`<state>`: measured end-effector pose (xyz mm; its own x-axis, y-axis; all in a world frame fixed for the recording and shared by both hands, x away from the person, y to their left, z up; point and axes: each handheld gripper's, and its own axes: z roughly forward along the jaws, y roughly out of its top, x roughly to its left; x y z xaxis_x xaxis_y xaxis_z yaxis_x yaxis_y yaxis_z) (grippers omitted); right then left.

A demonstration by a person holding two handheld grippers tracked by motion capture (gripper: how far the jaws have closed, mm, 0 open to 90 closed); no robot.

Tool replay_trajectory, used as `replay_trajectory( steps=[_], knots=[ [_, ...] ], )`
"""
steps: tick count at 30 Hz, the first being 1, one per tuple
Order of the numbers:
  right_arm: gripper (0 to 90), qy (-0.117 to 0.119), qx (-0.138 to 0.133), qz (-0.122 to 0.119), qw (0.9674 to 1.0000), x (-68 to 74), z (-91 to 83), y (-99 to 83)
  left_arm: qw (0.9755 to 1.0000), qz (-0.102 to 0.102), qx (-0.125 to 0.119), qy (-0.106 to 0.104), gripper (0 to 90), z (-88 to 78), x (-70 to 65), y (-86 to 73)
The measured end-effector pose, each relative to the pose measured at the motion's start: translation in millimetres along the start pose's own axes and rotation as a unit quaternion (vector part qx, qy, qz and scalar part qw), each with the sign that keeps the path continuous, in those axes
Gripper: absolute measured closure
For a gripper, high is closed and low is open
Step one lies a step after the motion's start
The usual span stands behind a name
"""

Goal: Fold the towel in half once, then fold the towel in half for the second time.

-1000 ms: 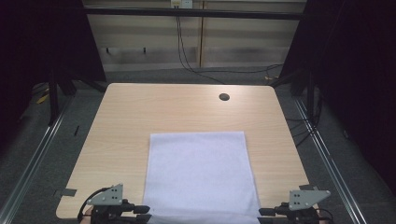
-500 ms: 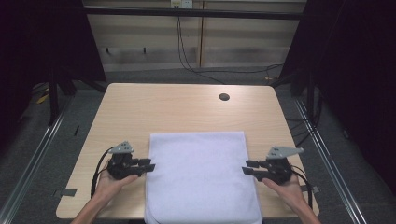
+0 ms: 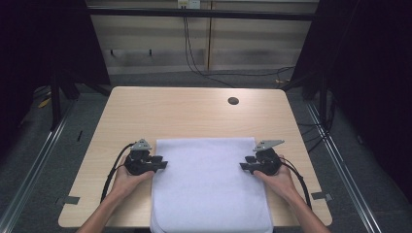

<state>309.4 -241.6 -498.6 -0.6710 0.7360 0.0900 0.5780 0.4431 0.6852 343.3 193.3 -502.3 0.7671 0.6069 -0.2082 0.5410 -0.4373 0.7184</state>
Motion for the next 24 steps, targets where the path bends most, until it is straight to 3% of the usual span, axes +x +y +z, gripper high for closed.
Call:
replay_trajectory(
  steps=[8, 11, 13, 16, 18, 20, 22, 24],
  knots=[
    [61.2, 0.026, 0.024, -0.001, 0.9994, 13.2, -16.8, -12.8, 0.9991, -0.002, 0.014, -0.039, 67.5, -11.5, -13.3, -12.4],
    [61.2, 0.04, 0.052, -0.016, 0.9977, 20.4, -22.3, -12.5, 0.998, 0.01, 0.027, -0.056, 67.4, -17.0, -16.2, -14.5],
    [59.5, 0.037, 0.049, -0.023, 0.9978, 19.2, -24.5, -11.6, 0.9985, 0.007, 0.018, -0.05, 65.4, -20.6, -11.7, -12.6],
    [56.9, 0.018, 0.008, 0.011, 0.9997, 1.0, -26.7, -6.6, 0.9996, -0.012, -0.008, -0.024, 61.7, -25.6, 3.2, -4.8],
    [55.5, -0.003, -0.015, 0.023, 0.9996, -15.3, -26.3, -1.4, 0.9987, -0.036, -0.034, -0.011, 58.6, -28.3, 17.0, 1.8],
    [53.6, -0.023, -0.038, 0.034, 0.9984, -37.1, -24.3, 6.4, 0.9982, -0.044, -0.037, 0.016, 55.1, -28.0, 29.6, 10.7],
    [51.7, -0.028, -0.047, 0.048, 0.9973, -50.4, -22.5, 12.5, 0.9969, -0.053, -0.053, 0.024, 51.7, -27.1, 37.2, 15.4],
    [50.6, -0.024, -0.057, 0.059, 0.9963, -59.6, -19.2, 16.9, 0.9973, -0.053, -0.035, 0.035, 45.9, -22.4, 41.2, 18.6]
  ],
)
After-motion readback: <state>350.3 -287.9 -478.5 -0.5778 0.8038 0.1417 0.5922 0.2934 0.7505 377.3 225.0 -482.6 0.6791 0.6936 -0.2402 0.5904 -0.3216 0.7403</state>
